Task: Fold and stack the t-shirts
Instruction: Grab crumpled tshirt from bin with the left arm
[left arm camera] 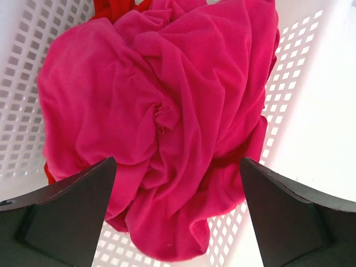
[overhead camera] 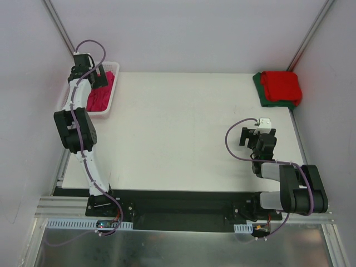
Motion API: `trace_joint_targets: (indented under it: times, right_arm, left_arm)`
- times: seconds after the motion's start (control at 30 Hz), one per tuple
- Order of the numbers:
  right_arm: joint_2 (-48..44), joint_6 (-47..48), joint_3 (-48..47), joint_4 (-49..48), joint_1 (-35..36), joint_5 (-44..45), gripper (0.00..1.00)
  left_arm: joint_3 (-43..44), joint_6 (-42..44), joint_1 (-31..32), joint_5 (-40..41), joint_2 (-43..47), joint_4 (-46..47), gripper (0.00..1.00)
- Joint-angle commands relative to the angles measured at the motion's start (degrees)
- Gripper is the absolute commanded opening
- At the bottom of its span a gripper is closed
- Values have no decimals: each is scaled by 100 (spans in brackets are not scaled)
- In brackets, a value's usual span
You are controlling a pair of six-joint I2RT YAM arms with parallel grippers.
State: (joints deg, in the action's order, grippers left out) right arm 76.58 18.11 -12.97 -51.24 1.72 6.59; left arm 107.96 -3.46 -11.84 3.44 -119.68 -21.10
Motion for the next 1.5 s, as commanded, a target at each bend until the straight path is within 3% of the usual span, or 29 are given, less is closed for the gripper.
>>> trace_joint_targets:
  times: [0.0, 0.2, 0.43, 0.5, 0.57, 0.6, 0.63, 0.83, 1.03, 1.27, 1.47]
  right_arm:
    - [-37, 17, -144, -316, 22, -61, 96]
    - [-37, 17, -144, -325, 22, -61, 96]
    - [-29, 17, -144, -307, 22, -61, 96]
    - [-29, 17, -153, -316, 22, -70, 96]
    - [-29, 17, -144, -316, 22, -70, 96]
    - [-29, 17, -153, -316, 22, -61, 96]
    - [-20, 17, -153, -316, 22, -61, 96]
    - [-29, 26, -144, -316, 22, -70, 96]
    - [-29, 26, -153, -316, 22, -61, 96]
    - [-37, 17, -144, -325, 22, -61, 96]
    - [-37, 17, -144, -325, 22, -70, 96]
  left_arm:
    - [348, -93, -3, -159, -292, 141, 93]
    - [524, -128, -12, -221, -627, 185, 89]
    - [682, -119, -3, 85, -882, 212, 75]
    - [691, -128, -12, 148, -926, 212, 57]
    - [682, -172, -3, 270, -943, 212, 24]
    - [682, -190, -12, 314, -943, 212, 3]
    - [682, -190, -3, 341, -926, 212, 0]
    - [603, -216, -12, 447, -417, 194, 0]
    - [436, -295, -3, 623, 821, 159, 0]
    - [-697, -436, -29, -326, 2017, 106, 0]
    - [-671, -619, -3, -529, 2001, 124, 0]
